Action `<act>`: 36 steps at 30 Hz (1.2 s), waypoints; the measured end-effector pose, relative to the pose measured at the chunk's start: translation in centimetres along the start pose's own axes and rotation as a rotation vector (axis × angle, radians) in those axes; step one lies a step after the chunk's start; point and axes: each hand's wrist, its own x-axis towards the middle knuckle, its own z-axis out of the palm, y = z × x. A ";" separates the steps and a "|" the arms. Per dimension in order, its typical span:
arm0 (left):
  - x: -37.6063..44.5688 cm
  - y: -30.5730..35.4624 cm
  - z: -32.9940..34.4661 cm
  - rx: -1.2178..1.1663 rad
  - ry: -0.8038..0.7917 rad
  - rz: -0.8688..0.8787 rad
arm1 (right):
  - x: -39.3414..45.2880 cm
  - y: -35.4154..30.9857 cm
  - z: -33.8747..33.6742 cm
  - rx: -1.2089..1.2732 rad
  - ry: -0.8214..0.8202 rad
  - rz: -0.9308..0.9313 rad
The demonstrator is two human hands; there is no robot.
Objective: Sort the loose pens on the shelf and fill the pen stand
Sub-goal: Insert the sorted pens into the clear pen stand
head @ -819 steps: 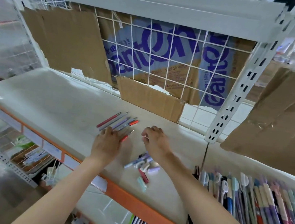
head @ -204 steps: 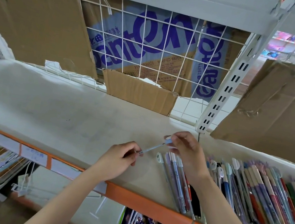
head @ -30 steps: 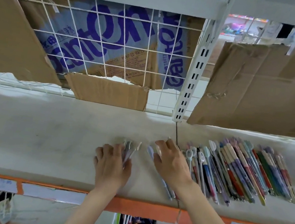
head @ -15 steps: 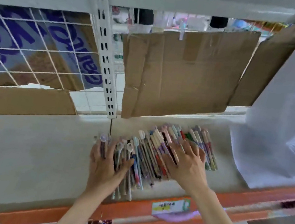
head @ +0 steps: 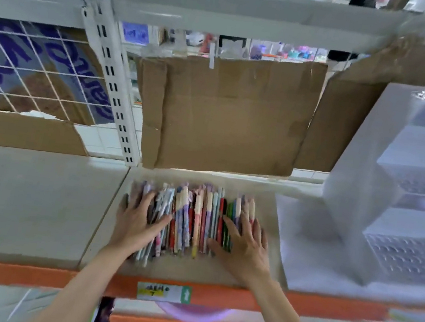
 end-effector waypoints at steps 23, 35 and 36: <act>1.0 4.0 6.2 0.385 0.110 0.500 | 2.1 -2.3 -1.3 0.091 0.042 0.258; 0.1 5.6 6.5 0.279 0.219 0.434 | 4.3 -2.5 -3.2 0.025 -0.127 0.347; 0.0 5.7 6.5 0.289 0.195 0.419 | 4.4 -2.3 -3.3 0.050 -0.133 0.347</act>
